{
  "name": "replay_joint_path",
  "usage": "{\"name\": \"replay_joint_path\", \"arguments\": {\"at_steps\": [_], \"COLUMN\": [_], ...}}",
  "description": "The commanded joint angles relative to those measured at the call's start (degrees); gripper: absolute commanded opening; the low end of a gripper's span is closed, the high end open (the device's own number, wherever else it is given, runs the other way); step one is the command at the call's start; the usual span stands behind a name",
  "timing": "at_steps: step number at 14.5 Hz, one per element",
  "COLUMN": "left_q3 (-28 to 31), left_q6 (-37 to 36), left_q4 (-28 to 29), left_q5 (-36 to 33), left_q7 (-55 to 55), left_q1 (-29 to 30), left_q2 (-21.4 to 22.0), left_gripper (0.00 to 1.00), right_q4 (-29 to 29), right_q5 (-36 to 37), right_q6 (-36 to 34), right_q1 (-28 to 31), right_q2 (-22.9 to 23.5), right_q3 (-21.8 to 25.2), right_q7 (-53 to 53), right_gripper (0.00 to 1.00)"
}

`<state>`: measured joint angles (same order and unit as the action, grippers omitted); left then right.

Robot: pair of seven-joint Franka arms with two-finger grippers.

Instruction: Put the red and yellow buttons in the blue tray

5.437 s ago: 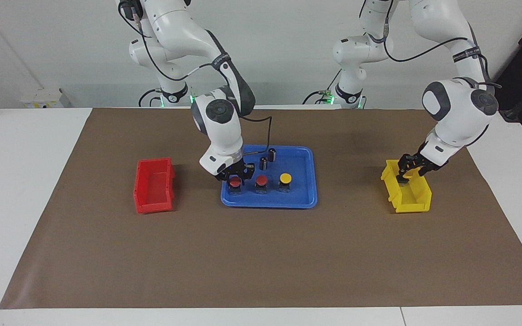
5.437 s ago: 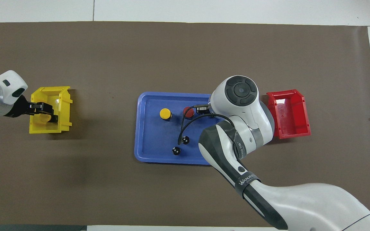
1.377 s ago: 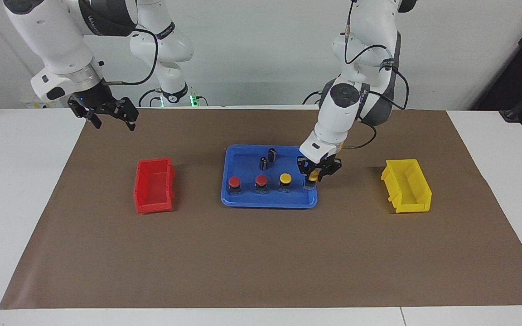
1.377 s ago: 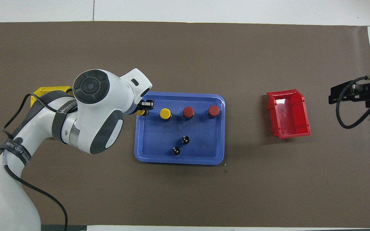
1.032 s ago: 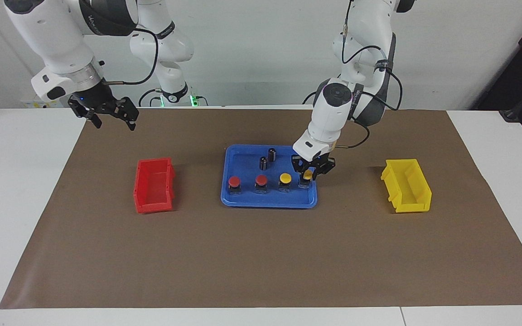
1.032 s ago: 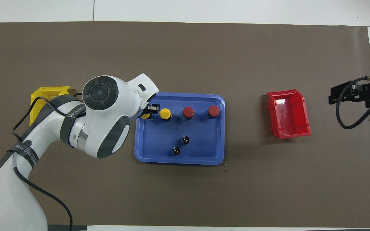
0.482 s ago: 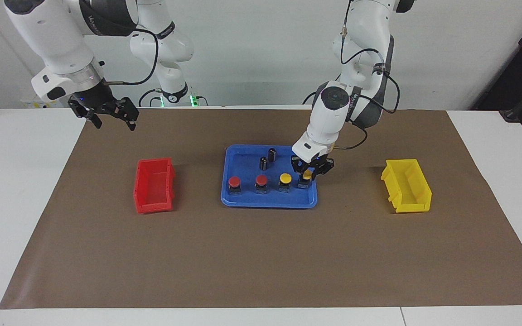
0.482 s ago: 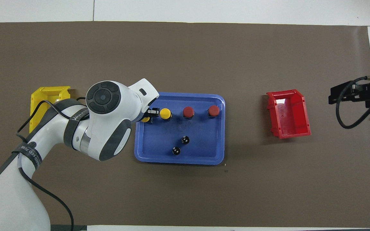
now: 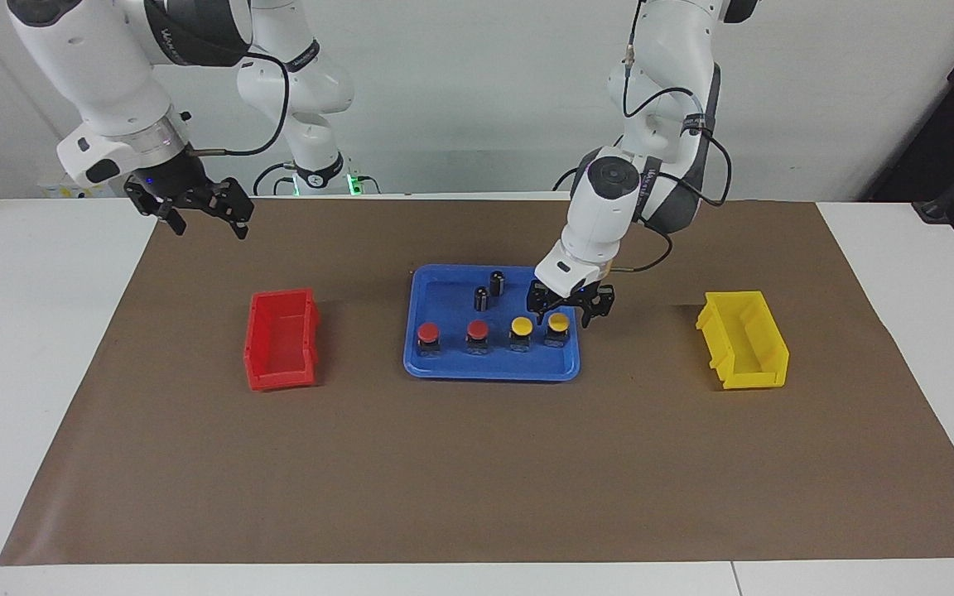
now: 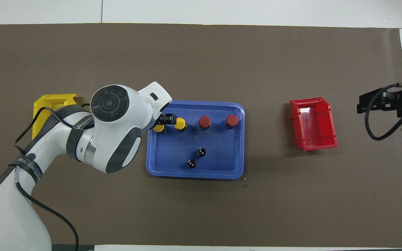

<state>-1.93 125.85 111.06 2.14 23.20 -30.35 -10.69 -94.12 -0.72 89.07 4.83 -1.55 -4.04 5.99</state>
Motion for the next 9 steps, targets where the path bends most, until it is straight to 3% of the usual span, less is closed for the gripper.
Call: {"name": "replay_joint_path", "arguments": {"at_steps": [1, 3, 9], "left_q3": [0.87, 0.96, 1.05], "left_q6": [-11.29, -15.35, -26.15], "left_q4": [-8.19, -10.94, -13.57], "left_q5": [0.68, 0.41, 0.50], "left_q7": [-0.61, -5.07, -18.98], "left_q1": [2.21, 5.54, 23.99], "left_q2": [1.02, 1.81, 10.95], "left_gripper": [1.00, 1.00, 1.00], "right_q4": [-1.50, -1.51, -1.51], "right_q5": [0.45, 0.45, 0.45], "right_q6": [0.76, 0.76, 0.76], "right_q1": [0.36, 0.36, 0.36], "right_q2": [-1.26, -1.26, -1.26], "right_q3": [-0.27, -0.27, -0.27], "right_q7": [-1.60, -1.68, -1.60], "right_gripper": [1.00, 1.00, 1.00]}}
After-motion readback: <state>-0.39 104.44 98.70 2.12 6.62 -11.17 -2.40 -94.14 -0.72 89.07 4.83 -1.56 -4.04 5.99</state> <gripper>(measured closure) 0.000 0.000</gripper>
